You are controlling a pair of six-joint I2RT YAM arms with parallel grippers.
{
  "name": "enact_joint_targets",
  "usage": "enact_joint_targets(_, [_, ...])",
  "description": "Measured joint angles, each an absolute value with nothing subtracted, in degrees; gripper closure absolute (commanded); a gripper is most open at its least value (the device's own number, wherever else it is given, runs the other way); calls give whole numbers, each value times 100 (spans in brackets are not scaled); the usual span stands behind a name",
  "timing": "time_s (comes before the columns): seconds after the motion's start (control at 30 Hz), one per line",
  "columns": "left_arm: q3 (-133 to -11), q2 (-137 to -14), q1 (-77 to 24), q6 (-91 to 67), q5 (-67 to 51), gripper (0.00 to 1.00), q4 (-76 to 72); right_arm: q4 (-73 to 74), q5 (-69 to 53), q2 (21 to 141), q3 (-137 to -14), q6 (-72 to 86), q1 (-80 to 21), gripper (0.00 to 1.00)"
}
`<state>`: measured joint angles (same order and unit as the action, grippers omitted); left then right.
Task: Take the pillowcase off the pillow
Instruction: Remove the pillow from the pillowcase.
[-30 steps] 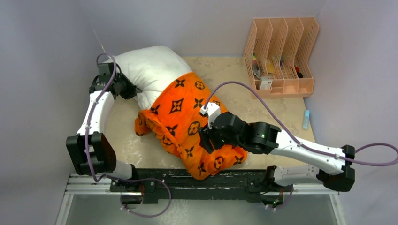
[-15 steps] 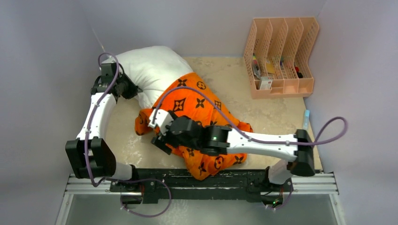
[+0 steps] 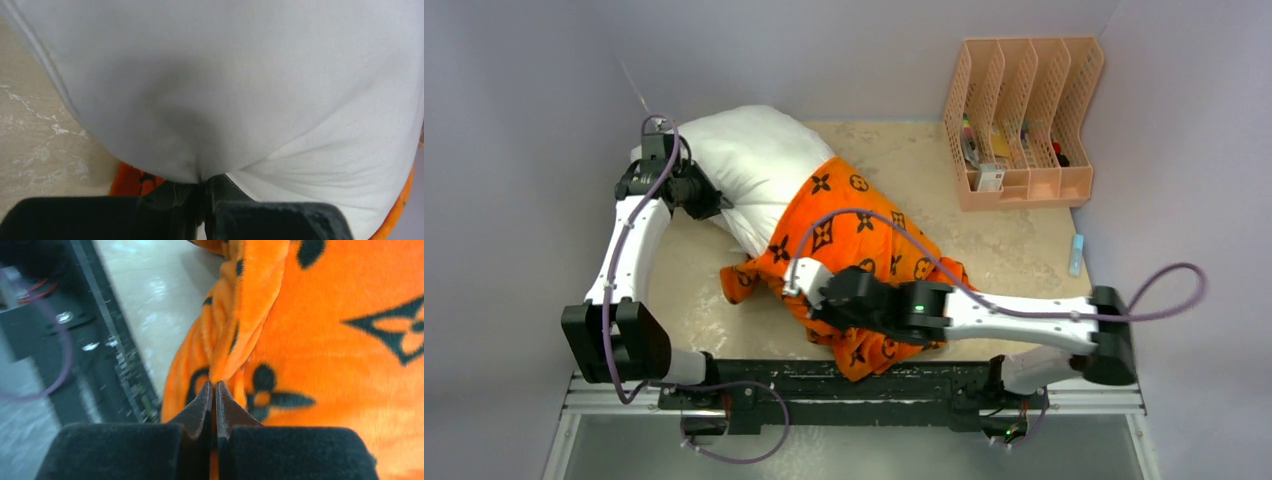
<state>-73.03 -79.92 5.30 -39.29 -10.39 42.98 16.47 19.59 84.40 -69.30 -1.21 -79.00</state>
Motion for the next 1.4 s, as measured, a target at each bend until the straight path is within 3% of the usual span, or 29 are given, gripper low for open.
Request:
enact_joint_targets(0.17, [-7804,-8250,521,-3811,-1066,100,4556,2272,252,6600,-5802,567,-7922,100])
enact_joint_targets(0.33, [-7878,-8289,569,-3769,-930,100,4329,2893,-434,6692,-5531,836,-8018,100])
enact_joint_targets(0.37, [-7876,-8289,572,-3758,-908,100,4344,2971,-412,6851,-5548,862,-8018,91])
enact_joint_targets(0.43, [-7848,-8278,572,-3719,-895,100,4318,3153,-132,7091,-5669,998,-8020,58])
enact_joint_targets(0.53, [-7570,-8114,574,-3697,-878,100,4158,3135,709,7105,-6040,1374,-8018,30])
enact_joint_targets(0.57, [-7419,-8003,585,-3682,-862,100,4099,2978,1039,6989,-6136,1448,-8018,25])
enact_joint_targets(0.77, [-7041,-7620,620,-3653,-799,100,4088,1586,1999,6541,-6571,1096,-7981,21])
enact_joint_targets(1.0, [-7050,-7607,624,-3629,-834,100,4110,814,1940,8735,-8250,318,-7983,20])
enact_joint_targets(1.07, [-7116,-7629,624,-3579,-832,100,4198,1035,2523,9572,-8543,60,-7990,23])
enact_joint_targets(1.13, [-7210,-7655,624,-3524,-860,100,4296,1520,3188,10420,-8825,-67,-7970,38])
enact_joint_targets(1.23, [-7467,-7773,622,-3415,-875,100,4766,1743,3719,10956,-8646,-56,-7874,100])
enact_joint_targets(1.4, [-7874,-8012,600,-3378,-1076,100,5260,1555,3494,9424,-7540,375,-7817,100])
